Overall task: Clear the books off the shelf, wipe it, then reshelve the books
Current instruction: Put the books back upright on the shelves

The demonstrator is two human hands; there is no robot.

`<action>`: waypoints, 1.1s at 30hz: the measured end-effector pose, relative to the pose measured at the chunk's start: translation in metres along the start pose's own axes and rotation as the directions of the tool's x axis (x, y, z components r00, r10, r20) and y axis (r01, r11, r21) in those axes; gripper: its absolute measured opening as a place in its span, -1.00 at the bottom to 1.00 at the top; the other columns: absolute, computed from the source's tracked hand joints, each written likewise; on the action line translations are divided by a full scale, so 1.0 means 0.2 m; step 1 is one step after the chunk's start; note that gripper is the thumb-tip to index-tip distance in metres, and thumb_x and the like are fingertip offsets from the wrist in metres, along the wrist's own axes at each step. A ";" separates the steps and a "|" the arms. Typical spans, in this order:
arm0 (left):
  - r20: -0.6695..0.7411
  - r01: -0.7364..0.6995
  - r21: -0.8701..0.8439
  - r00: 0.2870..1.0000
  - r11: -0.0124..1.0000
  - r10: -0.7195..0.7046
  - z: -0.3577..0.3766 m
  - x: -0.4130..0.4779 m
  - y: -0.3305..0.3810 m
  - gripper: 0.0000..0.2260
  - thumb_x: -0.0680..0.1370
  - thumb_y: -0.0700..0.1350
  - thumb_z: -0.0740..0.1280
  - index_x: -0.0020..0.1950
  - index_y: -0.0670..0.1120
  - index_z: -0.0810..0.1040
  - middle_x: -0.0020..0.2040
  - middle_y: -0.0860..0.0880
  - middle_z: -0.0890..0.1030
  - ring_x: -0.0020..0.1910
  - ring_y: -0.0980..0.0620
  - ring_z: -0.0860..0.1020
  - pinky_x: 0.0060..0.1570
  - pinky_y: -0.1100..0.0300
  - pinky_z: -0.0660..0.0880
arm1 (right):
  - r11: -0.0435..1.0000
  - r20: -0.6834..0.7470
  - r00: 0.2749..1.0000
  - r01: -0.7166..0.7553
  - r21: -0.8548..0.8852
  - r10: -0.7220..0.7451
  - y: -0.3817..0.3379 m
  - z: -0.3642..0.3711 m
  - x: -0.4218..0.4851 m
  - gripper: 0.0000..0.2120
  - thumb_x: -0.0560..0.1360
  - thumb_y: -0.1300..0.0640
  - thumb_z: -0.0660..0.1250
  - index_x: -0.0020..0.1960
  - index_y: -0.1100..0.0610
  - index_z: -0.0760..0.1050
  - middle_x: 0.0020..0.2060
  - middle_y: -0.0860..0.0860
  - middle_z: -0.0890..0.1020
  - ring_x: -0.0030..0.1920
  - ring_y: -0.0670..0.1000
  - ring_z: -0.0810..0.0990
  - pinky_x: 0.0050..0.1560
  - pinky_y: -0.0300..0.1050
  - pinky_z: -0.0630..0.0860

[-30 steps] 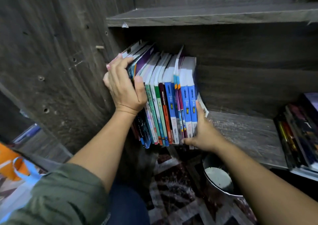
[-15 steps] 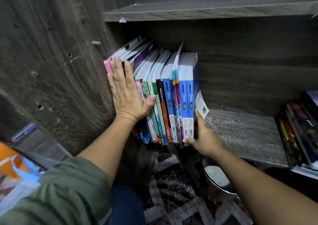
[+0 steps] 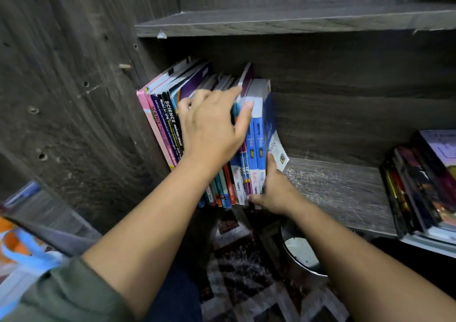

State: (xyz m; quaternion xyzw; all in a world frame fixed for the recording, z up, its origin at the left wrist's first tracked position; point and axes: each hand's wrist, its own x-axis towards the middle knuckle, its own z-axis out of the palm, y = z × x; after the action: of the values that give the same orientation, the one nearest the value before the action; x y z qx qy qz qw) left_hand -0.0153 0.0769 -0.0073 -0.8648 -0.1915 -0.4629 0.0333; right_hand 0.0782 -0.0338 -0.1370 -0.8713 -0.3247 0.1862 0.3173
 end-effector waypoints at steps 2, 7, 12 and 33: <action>0.044 0.059 -0.030 0.997 0.998 -0.058 0.00 0.00 0.03 -0.69 0.55 0.09 0.31 0.20 -0.03 0.62 -0.10 -0.01 0.65 0.03 -0.07 0.52 0.06 0.01 0.27 | 0.996 -0.025 0.996 0.084 -0.029 -0.085 -0.06 -0.08 -0.02 0.19 0.33 0.03 0.52 0.51 -0.11 -0.40 0.49 0.08 0.22 0.38 0.12 0.39 0.34 0.12 0.38; 0.129 0.229 -0.026 0.966 0.973 -0.224 -0.22 -0.03 0.19 -0.82 0.46 -0.10 0.31 0.02 -0.11 0.48 -0.17 -0.05 0.55 -0.04 -0.17 0.50 -0.07 0.01 0.34 | 0.939 -0.211 0.920 0.296 -0.175 -0.329 -0.22 -0.26 -0.14 0.01 0.40 0.19 0.38 0.55 -0.08 -0.28 0.56 0.11 -0.11 0.51 0.18 0.14 0.35 0.13 0.36; 0.518 0.390 0.068 0.773 0.918 -0.367 -0.32 -0.06 0.27 -0.40 0.49 -0.18 0.34 0.42 -0.12 0.08 0.10 -0.19 0.48 0.02 -0.22 0.53 -0.15 0.05 0.36 | 0.851 -0.292 0.866 0.241 -0.466 -0.405 -0.31 -0.34 -0.22 -0.18 0.48 0.09 0.34 0.57 -0.01 -0.09 0.55 0.16 -0.11 0.29 0.28 0.40 0.09 0.13 0.46; 0.590 0.149 0.324 0.741 0.934 -0.322 -0.93 -0.20 -0.01 -0.25 0.51 -0.11 0.33 0.58 0.11 -0.02 0.13 -0.22 0.56 0.07 -0.30 0.55 -0.03 -0.01 0.48 | 0.913 -0.275 0.941 0.072 -0.402 -0.195 -0.75 -0.13 -0.16 -0.28 0.49 -0.39 0.08 0.54 -0.19 -0.08 0.55 0.14 -0.18 0.49 0.38 -0.12 0.34 0.51 -0.02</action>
State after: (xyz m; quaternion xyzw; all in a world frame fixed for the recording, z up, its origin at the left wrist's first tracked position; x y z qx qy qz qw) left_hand -0.1826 0.0224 0.0669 -0.9263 -0.3581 -0.1159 0.0187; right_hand 0.0017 0.0205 -0.0123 -0.9103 -0.3607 -0.0427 0.1986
